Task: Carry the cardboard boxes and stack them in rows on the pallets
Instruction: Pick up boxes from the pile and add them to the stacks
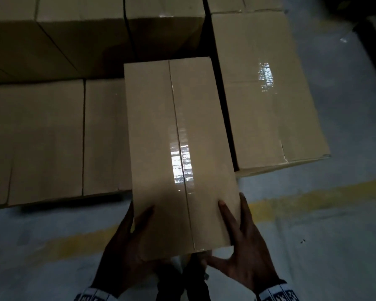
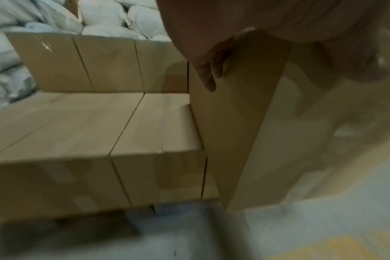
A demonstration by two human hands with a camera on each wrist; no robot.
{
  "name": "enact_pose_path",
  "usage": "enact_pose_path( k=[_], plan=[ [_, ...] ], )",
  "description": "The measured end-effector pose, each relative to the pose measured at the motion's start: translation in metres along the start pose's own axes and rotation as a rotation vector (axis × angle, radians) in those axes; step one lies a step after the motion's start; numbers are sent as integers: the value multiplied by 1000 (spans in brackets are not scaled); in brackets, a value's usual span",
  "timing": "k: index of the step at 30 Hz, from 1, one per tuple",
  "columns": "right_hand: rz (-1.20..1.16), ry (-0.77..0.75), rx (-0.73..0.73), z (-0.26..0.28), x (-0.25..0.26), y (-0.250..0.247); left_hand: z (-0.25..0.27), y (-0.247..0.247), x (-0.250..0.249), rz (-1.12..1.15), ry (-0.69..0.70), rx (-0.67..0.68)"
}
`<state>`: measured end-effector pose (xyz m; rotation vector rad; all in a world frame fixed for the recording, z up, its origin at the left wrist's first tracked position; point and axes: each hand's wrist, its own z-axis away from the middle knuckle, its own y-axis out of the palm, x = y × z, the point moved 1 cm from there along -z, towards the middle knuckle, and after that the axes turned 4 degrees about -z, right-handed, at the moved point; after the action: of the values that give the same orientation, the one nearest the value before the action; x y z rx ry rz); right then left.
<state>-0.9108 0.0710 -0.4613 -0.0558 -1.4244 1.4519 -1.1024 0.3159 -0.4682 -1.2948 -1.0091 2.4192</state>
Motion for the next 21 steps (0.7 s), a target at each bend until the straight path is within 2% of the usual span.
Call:
enact_pose_path(
  k=[5, 11, 21],
  plan=[
    [163, -102, -33, -12, -10, -4, -21, -9, -1, -141, 116, 6],
    [383, -164, -70, -40, -12, -25, -33, -6, -13, -139, 97, -29],
    [489, -221, -35, -77, -14, -42, -51, 3, -11, -127, 75, -118]
  ],
)
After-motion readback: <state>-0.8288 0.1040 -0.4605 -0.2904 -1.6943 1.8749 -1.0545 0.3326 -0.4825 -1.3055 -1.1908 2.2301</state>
